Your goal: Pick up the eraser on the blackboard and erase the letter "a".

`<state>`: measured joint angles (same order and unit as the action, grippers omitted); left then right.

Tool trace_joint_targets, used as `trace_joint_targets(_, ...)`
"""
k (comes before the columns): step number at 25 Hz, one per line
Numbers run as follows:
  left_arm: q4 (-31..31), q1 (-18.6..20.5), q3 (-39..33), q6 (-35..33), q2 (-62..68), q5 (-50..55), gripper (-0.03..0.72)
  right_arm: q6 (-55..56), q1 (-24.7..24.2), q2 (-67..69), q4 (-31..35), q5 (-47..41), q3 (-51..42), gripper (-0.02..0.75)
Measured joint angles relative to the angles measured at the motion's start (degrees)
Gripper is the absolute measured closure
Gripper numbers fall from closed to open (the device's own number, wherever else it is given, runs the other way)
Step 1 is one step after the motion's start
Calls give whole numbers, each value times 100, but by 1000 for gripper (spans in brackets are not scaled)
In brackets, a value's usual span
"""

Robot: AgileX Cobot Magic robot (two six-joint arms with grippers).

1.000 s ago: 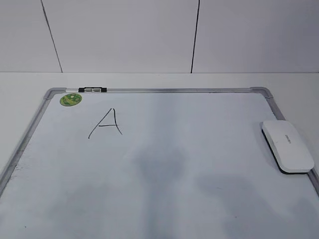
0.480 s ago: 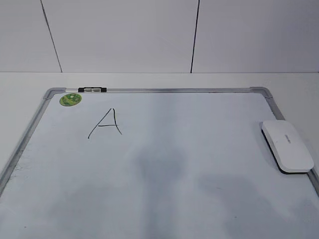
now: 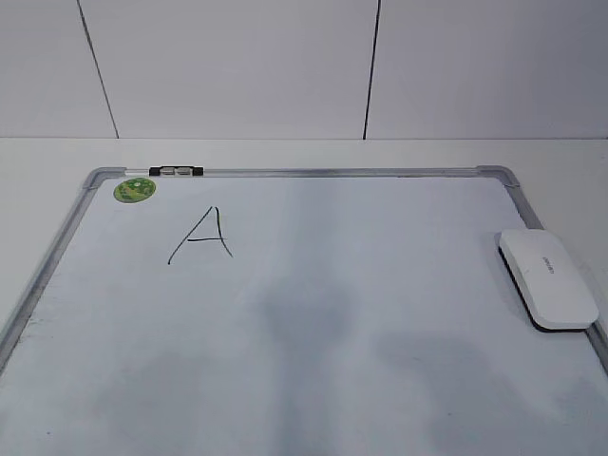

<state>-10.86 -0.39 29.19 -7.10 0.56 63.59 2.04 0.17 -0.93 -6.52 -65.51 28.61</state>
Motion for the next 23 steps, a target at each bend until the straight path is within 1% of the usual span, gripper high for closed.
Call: trace_joint_targets(23,0,-53,0,0,0,0,443,-10,0,0,0,0,0,145)
